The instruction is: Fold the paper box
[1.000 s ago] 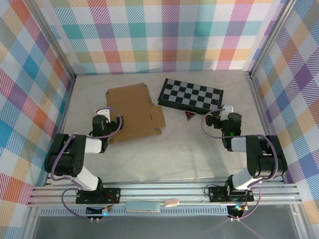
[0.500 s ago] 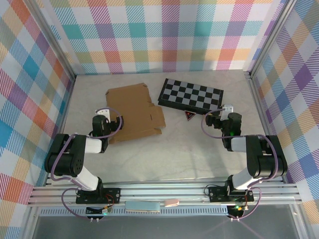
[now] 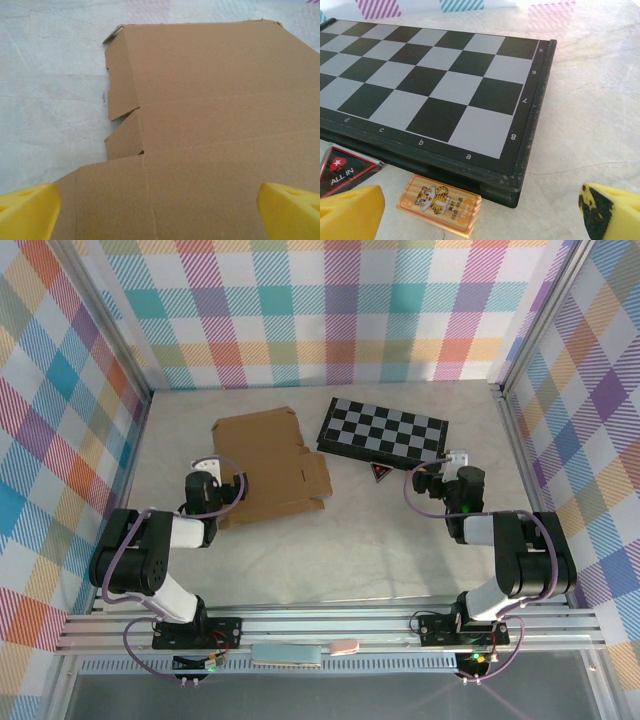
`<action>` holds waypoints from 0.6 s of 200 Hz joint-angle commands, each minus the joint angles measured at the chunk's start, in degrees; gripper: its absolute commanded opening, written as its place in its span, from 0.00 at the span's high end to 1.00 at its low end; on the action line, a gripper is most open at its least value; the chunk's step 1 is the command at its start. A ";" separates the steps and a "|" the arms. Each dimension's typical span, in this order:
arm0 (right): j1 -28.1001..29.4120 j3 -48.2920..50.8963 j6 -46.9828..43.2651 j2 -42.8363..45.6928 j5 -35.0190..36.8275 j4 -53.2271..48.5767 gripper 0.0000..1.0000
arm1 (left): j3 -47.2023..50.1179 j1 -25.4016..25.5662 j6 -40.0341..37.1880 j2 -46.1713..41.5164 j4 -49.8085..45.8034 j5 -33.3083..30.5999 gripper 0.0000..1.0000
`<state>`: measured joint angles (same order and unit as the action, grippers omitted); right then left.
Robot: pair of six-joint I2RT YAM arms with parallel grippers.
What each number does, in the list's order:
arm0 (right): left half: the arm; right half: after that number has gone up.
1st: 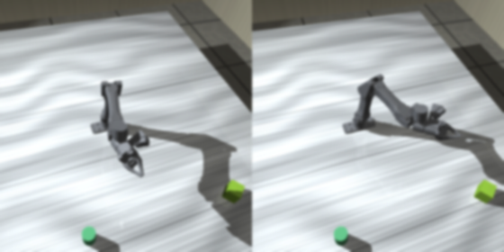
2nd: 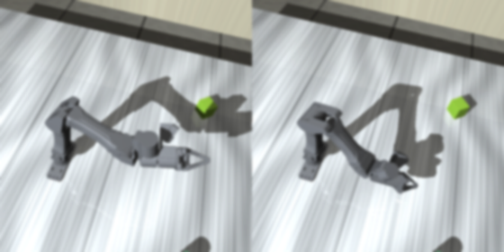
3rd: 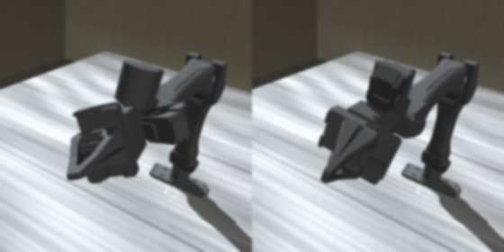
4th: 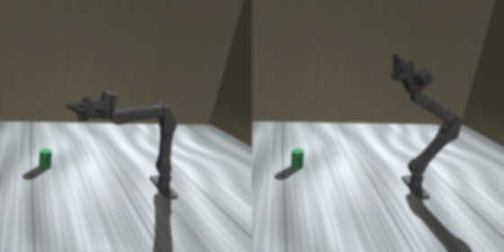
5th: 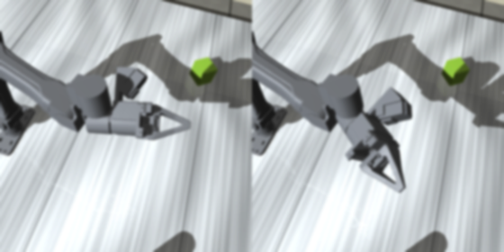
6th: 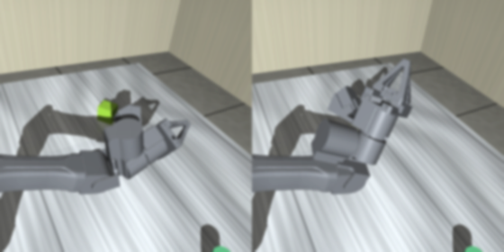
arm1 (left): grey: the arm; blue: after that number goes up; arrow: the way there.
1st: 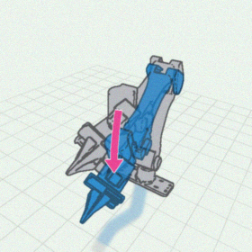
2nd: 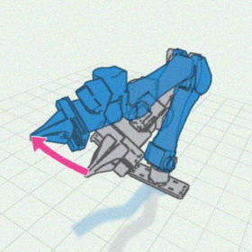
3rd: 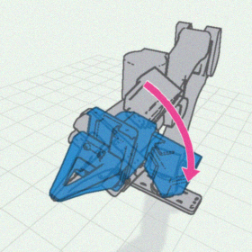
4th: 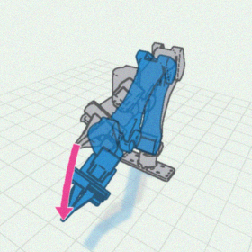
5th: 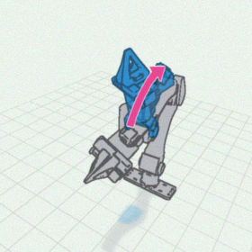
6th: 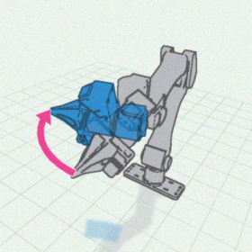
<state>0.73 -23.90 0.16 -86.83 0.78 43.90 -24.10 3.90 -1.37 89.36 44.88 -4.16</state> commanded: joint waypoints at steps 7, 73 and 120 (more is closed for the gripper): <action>1.34 -6.53 2.47 11.36 8.33 -16.70 0.01 | -3.80 4.25 -1.33 -13.59 -13.75 -9.09 0.00; 4.32 -54.67 32.83 18.52 21.00 -72.59 0.01 | -47.70 12.20 48.08 -23.09 -85.40 -31.35 0.00; 8.08 -53.06 48.17 19.26 -2.00 -84.08 0.26 | -40.52 6.82 63.70 -22.70 -98.79 4.36 0.22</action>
<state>3.97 -84.01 34.74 -66.48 10.28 -22.39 -73.69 10.72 44.07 66.94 -29.61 -15.05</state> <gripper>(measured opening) 0.786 0.827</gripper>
